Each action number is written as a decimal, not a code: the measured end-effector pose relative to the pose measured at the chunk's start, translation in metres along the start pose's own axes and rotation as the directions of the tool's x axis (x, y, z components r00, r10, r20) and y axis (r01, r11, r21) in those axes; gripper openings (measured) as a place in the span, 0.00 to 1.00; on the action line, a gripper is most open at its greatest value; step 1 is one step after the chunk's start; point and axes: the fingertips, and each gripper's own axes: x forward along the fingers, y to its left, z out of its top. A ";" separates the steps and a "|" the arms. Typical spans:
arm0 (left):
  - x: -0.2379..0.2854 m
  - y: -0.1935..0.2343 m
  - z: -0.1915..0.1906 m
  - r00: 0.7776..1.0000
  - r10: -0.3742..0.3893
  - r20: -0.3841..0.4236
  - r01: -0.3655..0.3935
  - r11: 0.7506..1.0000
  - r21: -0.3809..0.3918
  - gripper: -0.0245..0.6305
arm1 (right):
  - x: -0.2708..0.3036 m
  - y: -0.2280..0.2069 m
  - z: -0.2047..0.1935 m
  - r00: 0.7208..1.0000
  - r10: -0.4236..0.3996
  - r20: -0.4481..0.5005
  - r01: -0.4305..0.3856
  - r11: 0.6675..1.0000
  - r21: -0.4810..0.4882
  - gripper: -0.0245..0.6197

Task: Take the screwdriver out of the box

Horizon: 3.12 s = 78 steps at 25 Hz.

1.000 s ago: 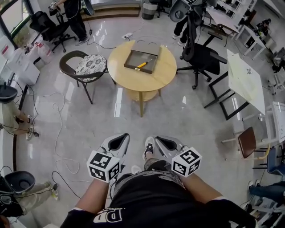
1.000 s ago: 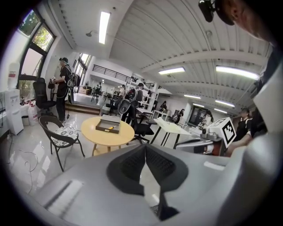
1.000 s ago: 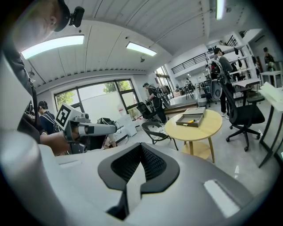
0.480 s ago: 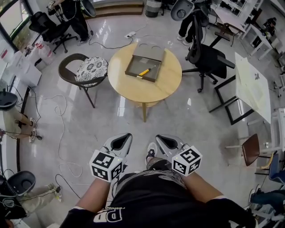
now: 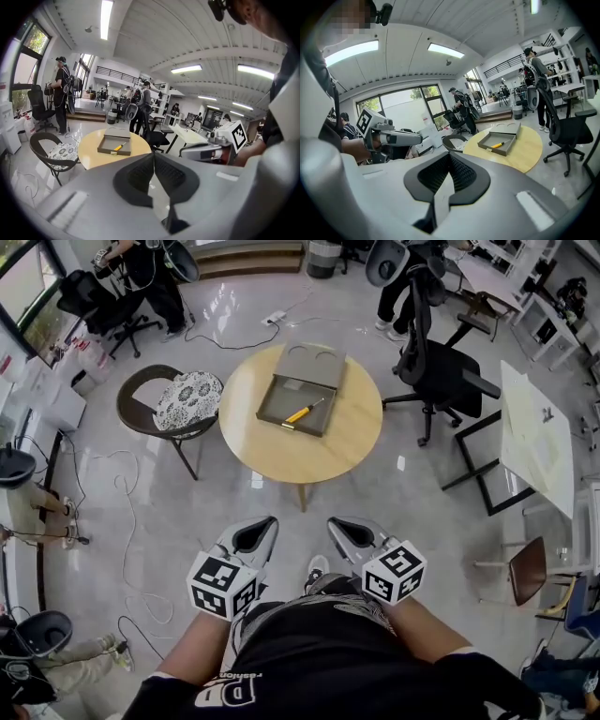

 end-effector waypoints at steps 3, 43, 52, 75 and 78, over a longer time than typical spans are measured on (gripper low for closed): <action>0.018 0.004 0.017 1.000 0.009 0.007 -0.009 1.000 0.009 0.13 | 0.007 -0.017 0.016 1.000 0.014 0.005 -0.014 1.000 -0.009 0.04; 0.146 0.120 0.095 0.999 -0.030 -0.021 0.031 0.999 0.037 0.13 | 0.115 -0.130 0.073 0.997 -0.071 -0.031 0.072 0.997 0.037 0.04; 0.183 0.174 0.131 0.993 -0.112 -0.028 0.114 0.990 0.078 0.13 | 0.168 -0.153 0.107 0.989 -0.145 -0.028 0.146 0.989 0.033 0.04; 0.236 0.215 0.138 0.955 -0.263 -0.134 0.284 0.943 0.172 0.13 | 0.208 -0.187 0.122 0.947 -0.322 -0.013 0.322 0.942 0.091 0.04; 0.244 0.220 0.138 0.960 -0.243 -0.137 0.263 0.952 0.159 0.13 | 0.213 -0.193 0.128 0.954 -0.298 -0.016 0.298 0.951 0.079 0.04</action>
